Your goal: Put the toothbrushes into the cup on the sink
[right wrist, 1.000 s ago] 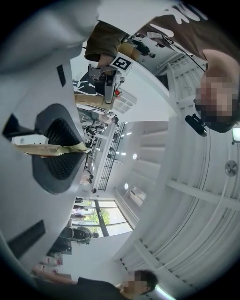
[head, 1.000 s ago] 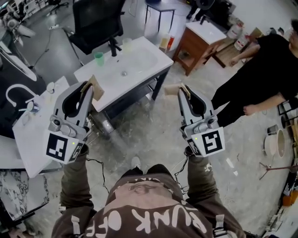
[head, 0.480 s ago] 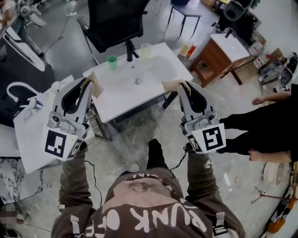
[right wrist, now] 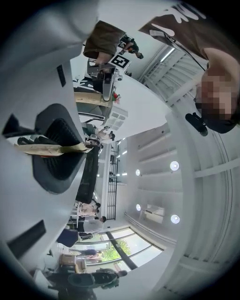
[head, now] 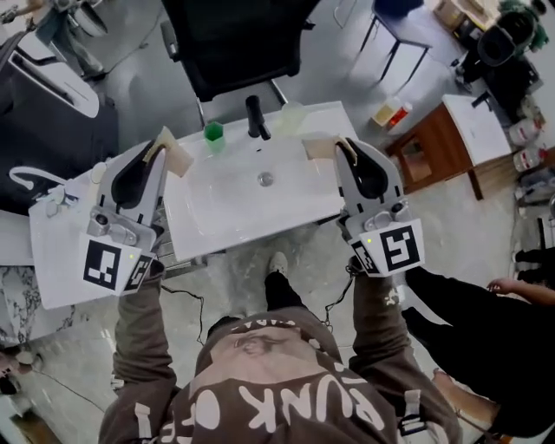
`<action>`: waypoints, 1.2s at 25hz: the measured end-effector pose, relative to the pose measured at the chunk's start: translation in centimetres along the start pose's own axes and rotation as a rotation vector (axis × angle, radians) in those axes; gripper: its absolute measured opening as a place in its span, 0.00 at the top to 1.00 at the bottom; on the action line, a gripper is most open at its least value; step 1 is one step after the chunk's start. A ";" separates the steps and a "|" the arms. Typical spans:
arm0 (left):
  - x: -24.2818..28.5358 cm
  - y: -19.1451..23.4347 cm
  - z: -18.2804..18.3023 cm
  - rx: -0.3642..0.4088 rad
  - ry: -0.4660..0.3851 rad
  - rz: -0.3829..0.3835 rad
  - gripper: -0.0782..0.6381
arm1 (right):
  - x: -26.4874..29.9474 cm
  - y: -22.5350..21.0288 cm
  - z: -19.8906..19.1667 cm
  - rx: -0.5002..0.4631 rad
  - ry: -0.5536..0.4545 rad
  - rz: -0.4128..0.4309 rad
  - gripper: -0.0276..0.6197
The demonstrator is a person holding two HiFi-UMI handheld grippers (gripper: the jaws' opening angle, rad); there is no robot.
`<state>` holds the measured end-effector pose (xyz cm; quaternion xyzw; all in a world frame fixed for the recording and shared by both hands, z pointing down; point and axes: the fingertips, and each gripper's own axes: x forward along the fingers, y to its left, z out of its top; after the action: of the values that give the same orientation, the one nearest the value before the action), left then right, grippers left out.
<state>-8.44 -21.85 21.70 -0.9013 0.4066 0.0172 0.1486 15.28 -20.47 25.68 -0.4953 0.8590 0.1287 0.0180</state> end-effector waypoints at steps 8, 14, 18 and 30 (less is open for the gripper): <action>7.9 1.6 -2.2 0.021 0.058 0.074 0.84 | 8.0 -8.4 -5.9 0.017 0.025 0.094 0.89; 10.7 2.7 -4.0 0.023 0.088 0.095 0.84 | 14.6 -10.5 -13.0 0.046 0.093 0.135 0.89; 11.6 3.0 -4.9 0.024 0.093 0.106 0.84 | 17.5 -10.8 -18.6 0.079 0.169 0.156 0.89; 12.0 4.3 -6.7 0.012 0.123 0.151 0.84 | 20.3 -9.5 -29.7 0.121 0.336 0.188 0.89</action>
<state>-4.25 -35.18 25.21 -0.8665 0.4818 -0.0296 0.1271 15.94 -49.29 49.25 -0.4254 0.8986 -0.0064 -0.1078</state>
